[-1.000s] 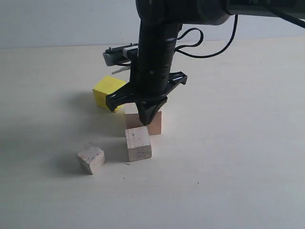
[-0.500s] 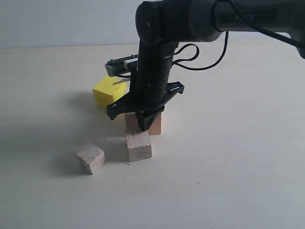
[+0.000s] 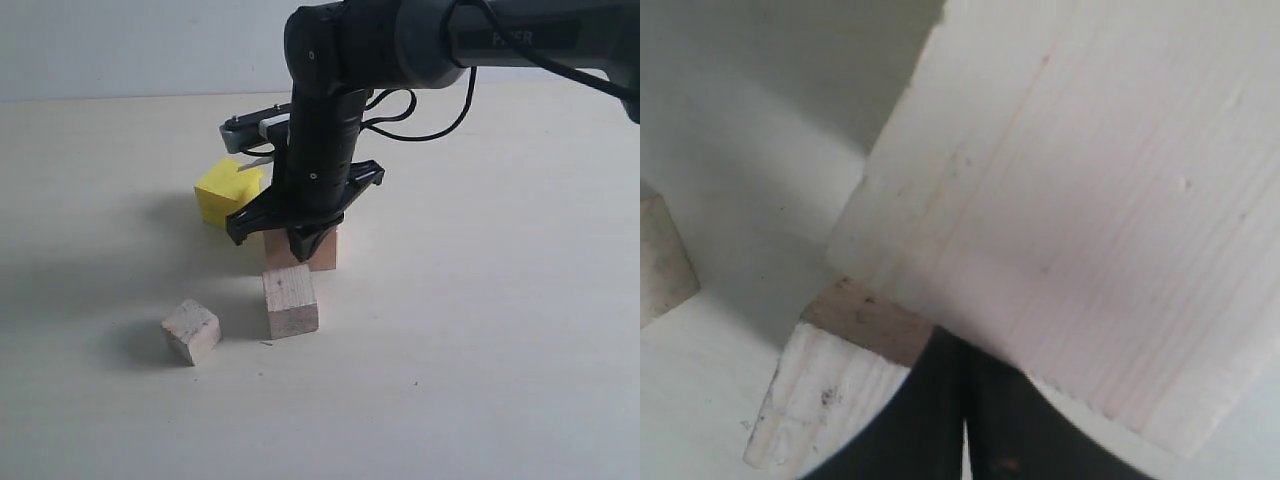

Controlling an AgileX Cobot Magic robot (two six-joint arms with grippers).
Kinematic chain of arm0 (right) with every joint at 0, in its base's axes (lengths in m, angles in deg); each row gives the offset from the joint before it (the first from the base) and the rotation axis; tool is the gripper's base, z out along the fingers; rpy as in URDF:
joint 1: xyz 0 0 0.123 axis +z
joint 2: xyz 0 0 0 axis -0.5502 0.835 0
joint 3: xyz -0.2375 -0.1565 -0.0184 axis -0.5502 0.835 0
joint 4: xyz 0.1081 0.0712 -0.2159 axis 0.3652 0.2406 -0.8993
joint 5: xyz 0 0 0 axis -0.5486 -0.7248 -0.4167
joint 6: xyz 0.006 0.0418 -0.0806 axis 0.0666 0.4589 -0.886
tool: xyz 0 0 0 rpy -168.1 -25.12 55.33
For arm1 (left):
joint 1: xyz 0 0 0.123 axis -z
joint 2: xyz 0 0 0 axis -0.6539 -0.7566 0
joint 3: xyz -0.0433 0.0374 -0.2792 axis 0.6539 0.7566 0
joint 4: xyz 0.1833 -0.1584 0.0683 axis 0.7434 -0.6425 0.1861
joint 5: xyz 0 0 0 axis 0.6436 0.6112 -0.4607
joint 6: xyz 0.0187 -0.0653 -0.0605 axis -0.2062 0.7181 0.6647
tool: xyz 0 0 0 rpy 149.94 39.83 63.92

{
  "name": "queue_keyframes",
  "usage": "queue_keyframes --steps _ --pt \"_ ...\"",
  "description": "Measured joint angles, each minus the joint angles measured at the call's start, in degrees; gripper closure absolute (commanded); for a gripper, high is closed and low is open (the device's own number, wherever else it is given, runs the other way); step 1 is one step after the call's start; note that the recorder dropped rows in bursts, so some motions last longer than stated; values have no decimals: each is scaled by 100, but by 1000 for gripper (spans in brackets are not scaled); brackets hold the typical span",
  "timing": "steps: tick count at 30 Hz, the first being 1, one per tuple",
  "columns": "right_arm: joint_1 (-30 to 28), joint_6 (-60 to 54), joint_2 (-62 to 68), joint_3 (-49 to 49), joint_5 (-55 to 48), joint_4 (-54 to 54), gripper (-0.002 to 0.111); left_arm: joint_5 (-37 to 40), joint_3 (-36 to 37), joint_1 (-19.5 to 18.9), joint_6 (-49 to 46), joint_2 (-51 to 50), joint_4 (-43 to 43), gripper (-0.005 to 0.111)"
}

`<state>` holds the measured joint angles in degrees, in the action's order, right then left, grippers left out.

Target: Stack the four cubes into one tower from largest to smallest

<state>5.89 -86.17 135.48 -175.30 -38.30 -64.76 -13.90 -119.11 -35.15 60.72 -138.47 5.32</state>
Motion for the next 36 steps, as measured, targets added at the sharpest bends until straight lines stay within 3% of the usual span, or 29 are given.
queue_keyframes --steps 36 --pt "0 61 -253 0 70 -156 108 -21 0 0 0 0 0 107"
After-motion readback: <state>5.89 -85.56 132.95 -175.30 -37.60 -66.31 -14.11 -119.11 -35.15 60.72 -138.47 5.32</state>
